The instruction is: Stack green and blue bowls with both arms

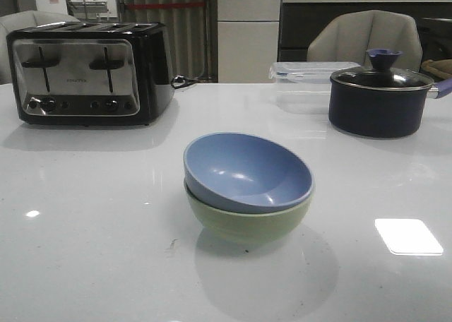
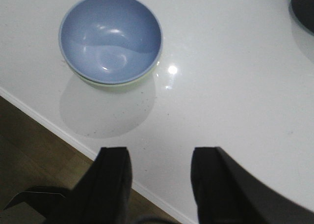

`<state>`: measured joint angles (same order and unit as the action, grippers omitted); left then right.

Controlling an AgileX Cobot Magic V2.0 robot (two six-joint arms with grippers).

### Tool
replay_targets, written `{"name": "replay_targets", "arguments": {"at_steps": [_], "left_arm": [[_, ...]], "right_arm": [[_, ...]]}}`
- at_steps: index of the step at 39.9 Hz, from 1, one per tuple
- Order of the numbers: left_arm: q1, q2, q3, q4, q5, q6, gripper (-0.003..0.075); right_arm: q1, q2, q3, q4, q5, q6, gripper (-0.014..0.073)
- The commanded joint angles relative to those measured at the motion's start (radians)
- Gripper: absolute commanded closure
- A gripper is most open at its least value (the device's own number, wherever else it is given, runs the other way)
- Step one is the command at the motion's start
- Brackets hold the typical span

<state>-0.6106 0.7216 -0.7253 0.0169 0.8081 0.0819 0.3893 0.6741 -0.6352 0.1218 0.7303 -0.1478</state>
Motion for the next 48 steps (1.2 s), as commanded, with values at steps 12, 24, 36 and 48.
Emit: {"name": "replay_targets", "arguments": {"at_steps": [12,24,36,48], "left_arm": [[-0.006,-0.032,-0.013,0.011,-0.074,-0.023,0.0426],[-0.006,-0.032,-0.013,0.011,-0.102,-0.023,0.0627],[-0.006,-0.032,-0.013,0.011,-0.102,-0.023,0.0627],[0.116,-0.159,0.052,0.009,-0.184,-0.023,0.0627]], "right_arm": [[-0.022,-0.004,-0.028,-0.018,-0.03,0.012,0.0365],[-0.022,-0.004,-0.028,-0.018,-0.03,0.012,0.0538],[-0.022,-0.004,-0.028,-0.018,-0.03,0.012,0.0538],[-0.022,-0.004,-0.028,-0.018,-0.03,0.012,0.0538]]}}
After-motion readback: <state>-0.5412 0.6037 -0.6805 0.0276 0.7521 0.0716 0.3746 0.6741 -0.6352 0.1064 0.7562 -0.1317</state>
